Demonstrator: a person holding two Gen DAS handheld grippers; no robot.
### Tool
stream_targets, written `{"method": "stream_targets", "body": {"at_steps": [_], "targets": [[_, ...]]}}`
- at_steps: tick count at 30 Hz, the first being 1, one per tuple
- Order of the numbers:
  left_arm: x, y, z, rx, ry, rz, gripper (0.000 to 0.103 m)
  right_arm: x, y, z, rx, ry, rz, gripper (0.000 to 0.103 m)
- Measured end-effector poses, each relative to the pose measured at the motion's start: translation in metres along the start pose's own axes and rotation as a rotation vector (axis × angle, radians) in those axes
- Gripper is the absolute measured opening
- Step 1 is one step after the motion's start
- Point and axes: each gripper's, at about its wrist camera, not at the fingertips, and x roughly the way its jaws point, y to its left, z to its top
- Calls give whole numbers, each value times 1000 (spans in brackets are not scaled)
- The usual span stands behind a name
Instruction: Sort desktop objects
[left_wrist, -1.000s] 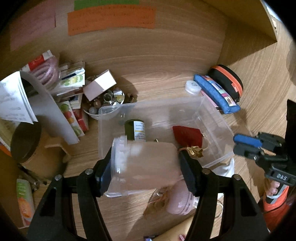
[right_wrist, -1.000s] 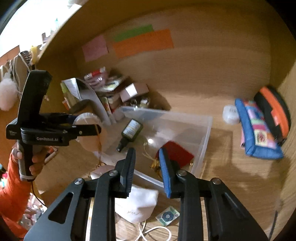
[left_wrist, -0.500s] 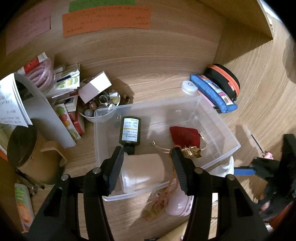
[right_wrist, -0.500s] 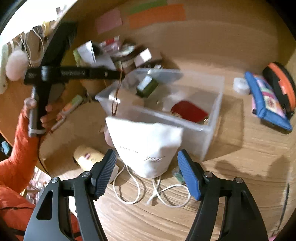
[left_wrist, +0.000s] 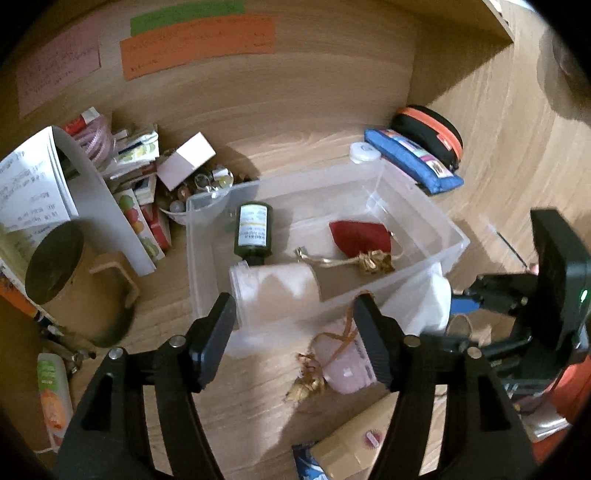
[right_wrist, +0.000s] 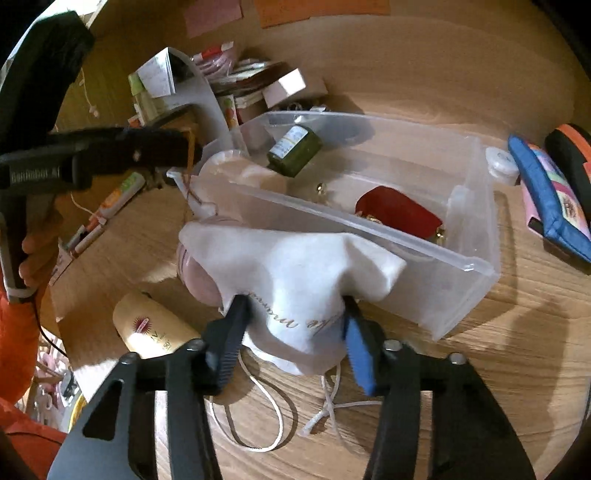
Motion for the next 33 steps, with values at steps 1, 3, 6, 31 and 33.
{"method": "stream_targets", "body": {"at_steps": [1, 3, 6, 31, 33], "targets": [[0, -1, -3, 3, 3, 5, 66, -3, -1, 0, 8, -10, 2, 34], [1, -1, -7, 5, 9, 2, 66, -7, -3, 3, 28, -21, 18, 21], [0, -1, -14, 5, 13, 4, 67, -17, -4, 6, 37, -53, 2, 16], [9, -21, -47, 9, 48, -106, 79, -79, 7, 29, -78, -107, -134, 50], [9, -21, -49, 8, 41, -96, 82, -73, 8, 18, -88, -103, -158, 77]]}}
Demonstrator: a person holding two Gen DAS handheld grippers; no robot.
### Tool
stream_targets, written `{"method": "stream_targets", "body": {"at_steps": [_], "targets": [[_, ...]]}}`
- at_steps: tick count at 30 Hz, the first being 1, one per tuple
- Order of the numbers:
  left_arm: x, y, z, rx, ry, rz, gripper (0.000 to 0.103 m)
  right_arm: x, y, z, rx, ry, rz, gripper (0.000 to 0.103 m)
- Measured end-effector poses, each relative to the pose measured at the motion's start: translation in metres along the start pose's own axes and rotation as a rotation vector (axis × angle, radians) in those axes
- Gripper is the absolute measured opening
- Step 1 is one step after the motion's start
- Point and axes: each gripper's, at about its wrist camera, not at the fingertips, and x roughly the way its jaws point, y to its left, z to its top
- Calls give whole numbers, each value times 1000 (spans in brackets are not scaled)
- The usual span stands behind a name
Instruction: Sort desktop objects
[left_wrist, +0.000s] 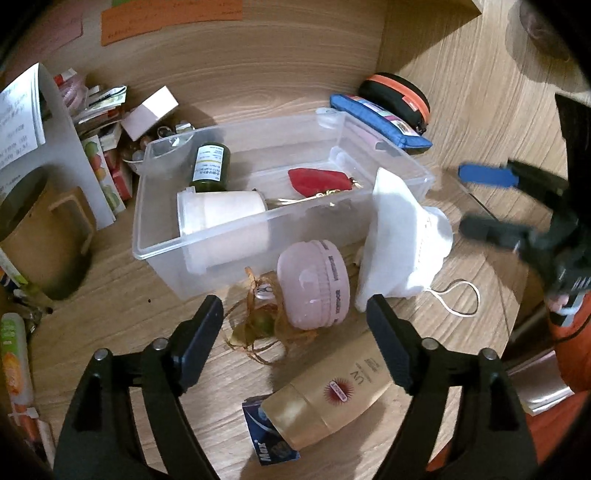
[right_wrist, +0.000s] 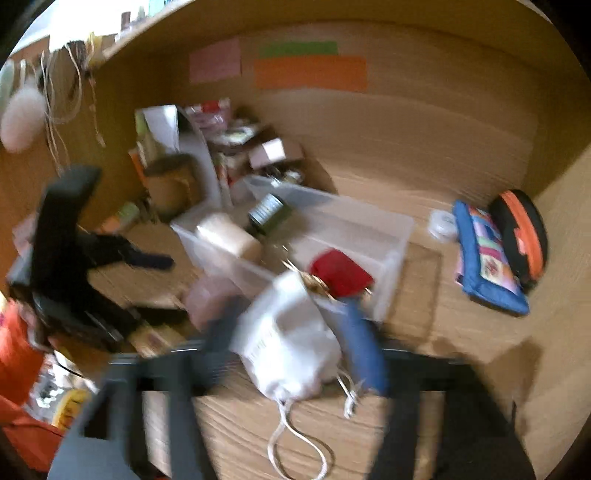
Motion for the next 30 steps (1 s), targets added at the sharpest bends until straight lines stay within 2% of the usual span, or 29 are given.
{"method": "stream_targets", "body": {"at_steps": [6, 10, 14, 20, 22, 24, 25, 27, 30], "targets": [[0, 4, -11, -25, 3, 25, 83, 40, 16, -16, -83, 112, -36, 77], [2, 7, -17, -39, 14, 39, 89, 60, 20, -20, -119, 145, -67, 79], [6, 7, -18, -41, 19, 36, 89, 69, 20, -21, -125, 151, -71, 83], [12, 3, -14, -53, 20, 6, 89, 76, 27, -24, -183, 150, -81, 82], [12, 0, -13, -49, 16, 9, 89, 74, 28, -24, -191, 149, -75, 73], [10, -2, -13, -46, 7, 16, 89, 68, 33, -23, -199, 142, -74, 44], [8, -2, -13, -46, 1, 18, 89, 66, 35, -23, -196, 142, -75, 37], [3, -2, -14, -47, -10, 19, 89, 60, 35, -23, -173, 124, -81, 29], [-3, 0, -14, -48, -23, 39, 89, 52, 27, -19, -108, 115, -47, 23]]}}
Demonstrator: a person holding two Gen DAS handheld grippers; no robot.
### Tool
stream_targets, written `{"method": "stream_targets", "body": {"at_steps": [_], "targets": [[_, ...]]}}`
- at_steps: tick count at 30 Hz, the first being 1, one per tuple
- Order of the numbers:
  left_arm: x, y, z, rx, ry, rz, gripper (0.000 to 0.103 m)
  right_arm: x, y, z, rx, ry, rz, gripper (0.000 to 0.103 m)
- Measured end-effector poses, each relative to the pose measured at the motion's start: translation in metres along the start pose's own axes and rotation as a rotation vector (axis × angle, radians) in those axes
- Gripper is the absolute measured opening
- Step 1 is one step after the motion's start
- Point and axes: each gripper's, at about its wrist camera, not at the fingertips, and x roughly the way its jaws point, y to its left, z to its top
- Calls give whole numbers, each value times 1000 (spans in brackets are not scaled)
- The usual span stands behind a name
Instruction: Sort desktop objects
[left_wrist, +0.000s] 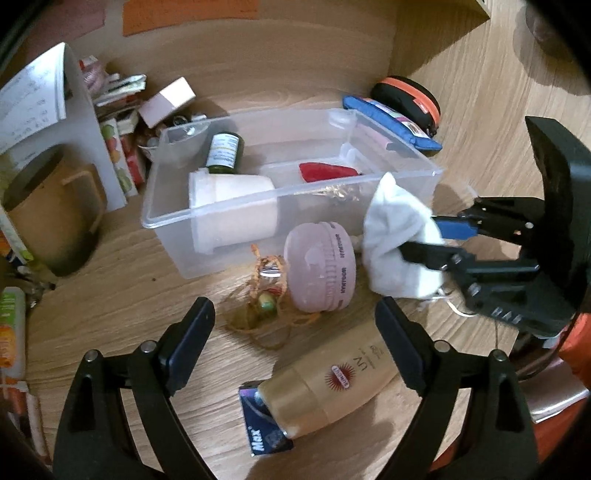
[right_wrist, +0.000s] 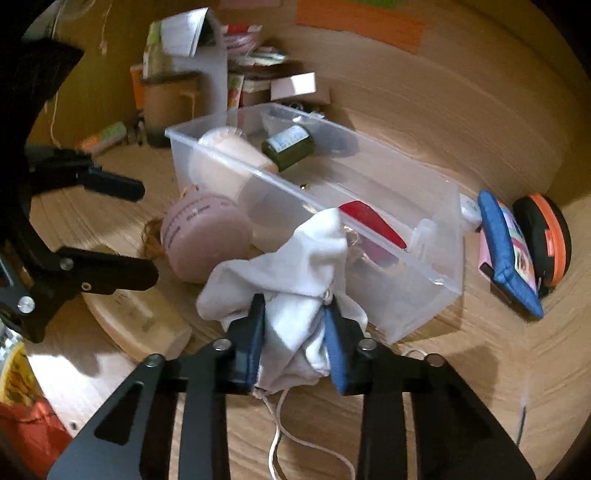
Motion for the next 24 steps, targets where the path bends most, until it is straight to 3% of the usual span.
{"method": "stream_targets", "body": {"at_steps": [5, 11, 12, 13, 15, 24], "targets": [[-12, 2, 2, -8, -42, 18, 89, -25, -9, 4, 61, -47, 39, 20], [-22, 3, 7, -31, -114, 7, 89, -69, -27, 26, 104, -176, 31, 20], [-22, 2, 8, -30, -123, -2, 86, -73, -32, 31, 113, -195, 27, 20], [-22, 0, 9, -23, -131, -13, 78, -77, -37, 37, 120, -214, 15, 20], [-18, -5, 11, -5, -119, -47, 68, -79, -46, 46, 134, -235, -5, 20], [20, -19, 19, 11, -29, -76, 60, -54, -64, 82, 169, -240, 22, 20]]}}
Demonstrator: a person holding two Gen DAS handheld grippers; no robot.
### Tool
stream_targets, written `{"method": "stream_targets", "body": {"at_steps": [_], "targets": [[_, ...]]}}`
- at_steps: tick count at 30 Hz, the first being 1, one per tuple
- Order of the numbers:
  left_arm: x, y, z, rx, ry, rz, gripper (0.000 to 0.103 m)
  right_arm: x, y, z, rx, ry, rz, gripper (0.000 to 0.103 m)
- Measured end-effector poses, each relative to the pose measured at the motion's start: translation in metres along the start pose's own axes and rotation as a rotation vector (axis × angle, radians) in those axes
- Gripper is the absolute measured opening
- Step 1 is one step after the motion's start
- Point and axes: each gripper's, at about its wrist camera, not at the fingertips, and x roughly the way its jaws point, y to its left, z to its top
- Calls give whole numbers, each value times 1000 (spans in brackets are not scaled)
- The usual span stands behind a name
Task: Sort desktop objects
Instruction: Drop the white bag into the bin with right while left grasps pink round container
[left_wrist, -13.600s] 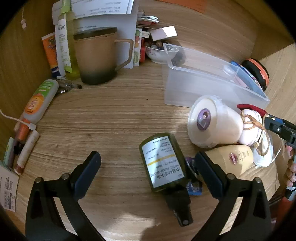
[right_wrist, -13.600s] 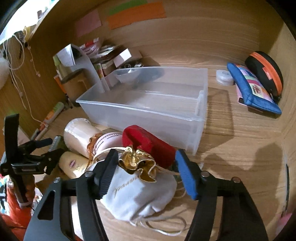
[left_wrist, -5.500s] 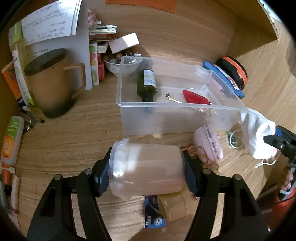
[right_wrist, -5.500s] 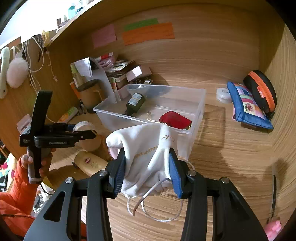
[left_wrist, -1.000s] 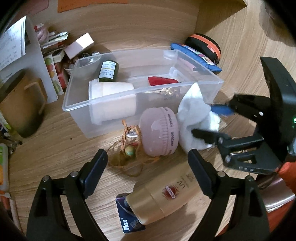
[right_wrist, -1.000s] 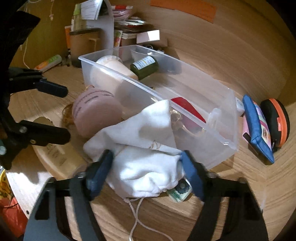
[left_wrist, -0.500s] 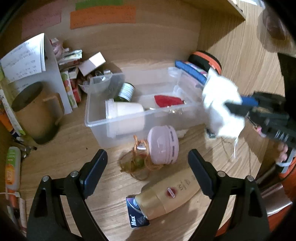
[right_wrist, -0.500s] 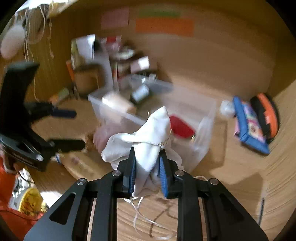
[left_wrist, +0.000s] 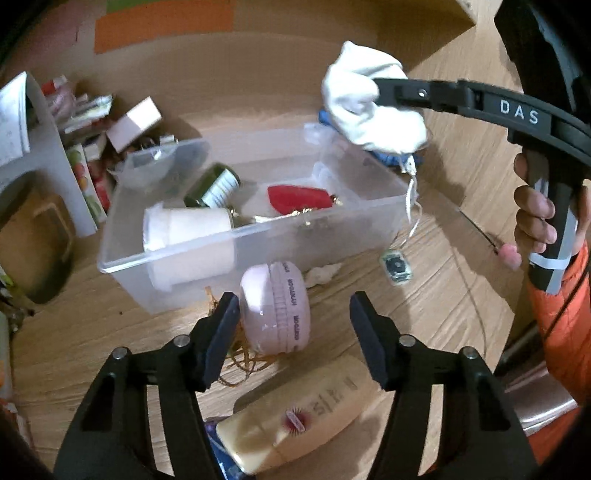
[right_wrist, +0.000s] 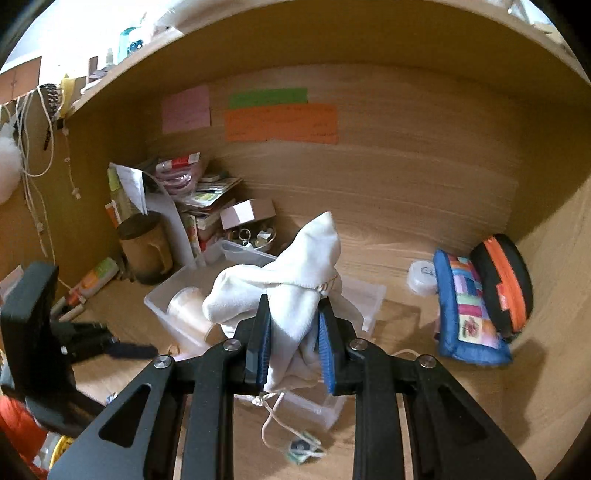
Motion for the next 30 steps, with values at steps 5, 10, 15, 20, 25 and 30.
{"method": "stream_targets", "body": {"at_steps": [5, 10, 15, 20, 25, 30], "targets": [[13, 4, 2, -14, 30, -2, 60, 31, 1, -1, 0, 53, 35, 20], [22, 5, 6, -4, 55, 11, 60, 66, -3, -8, -5, 137, 42, 20], [37, 4, 7, 29, 109, 35, 55, 96, -8, -15, -14, 222, 38, 21], [37, 2, 6, 34, 110, 32, 56, 110, -8, -21, -35, 280, 10, 25], [36, -3, 6, 54, 99, 58, 55, 94, -2, -22, -85, 240, -58, 40], [37, 2, 8, 11, 89, 44, 52, 47, 2, -29, -154, 136, -154, 61]]}}
